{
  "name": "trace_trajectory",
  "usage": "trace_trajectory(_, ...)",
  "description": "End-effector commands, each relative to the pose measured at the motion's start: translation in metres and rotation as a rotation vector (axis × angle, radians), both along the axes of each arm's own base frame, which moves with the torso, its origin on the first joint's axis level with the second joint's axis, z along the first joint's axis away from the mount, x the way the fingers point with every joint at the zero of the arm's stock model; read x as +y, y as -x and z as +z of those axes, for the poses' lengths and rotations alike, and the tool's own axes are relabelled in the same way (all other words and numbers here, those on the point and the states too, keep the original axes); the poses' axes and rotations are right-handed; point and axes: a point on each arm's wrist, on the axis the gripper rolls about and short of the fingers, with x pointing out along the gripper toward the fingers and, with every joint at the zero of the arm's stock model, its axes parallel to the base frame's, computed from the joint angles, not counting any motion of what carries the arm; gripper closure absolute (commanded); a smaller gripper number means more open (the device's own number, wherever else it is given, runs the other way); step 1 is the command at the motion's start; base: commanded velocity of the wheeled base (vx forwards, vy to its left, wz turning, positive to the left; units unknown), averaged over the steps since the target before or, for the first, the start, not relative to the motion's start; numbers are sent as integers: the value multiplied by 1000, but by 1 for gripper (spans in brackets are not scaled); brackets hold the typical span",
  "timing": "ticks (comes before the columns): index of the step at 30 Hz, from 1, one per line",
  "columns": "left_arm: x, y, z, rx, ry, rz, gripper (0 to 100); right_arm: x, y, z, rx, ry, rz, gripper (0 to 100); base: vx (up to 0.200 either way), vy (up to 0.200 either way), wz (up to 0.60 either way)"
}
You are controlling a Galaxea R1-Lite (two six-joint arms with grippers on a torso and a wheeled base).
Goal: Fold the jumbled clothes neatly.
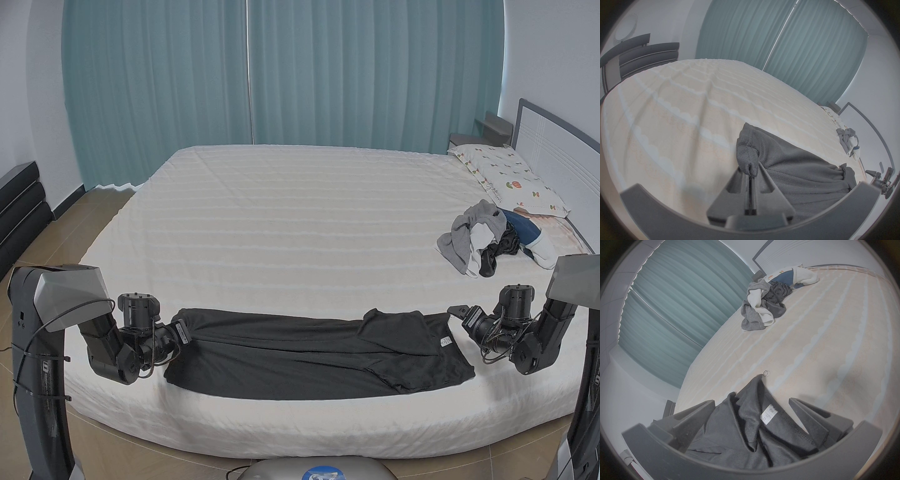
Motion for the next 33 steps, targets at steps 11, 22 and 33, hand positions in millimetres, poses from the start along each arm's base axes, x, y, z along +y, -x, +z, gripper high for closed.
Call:
trace_trajectory(11,29,1,20,-38,45,51,100,-4,0,2,-5,-1,-11,0,0,0,0)
trace_trajectory(22,32,3,24,-34,114,27,100,-4,0,1,-3,-2,-14,0,0,0,0)
trace_trajectory(33,22,3,23,-30,141,16,100,-2,3,5,-9,-3,-7,0,-91,0,0)
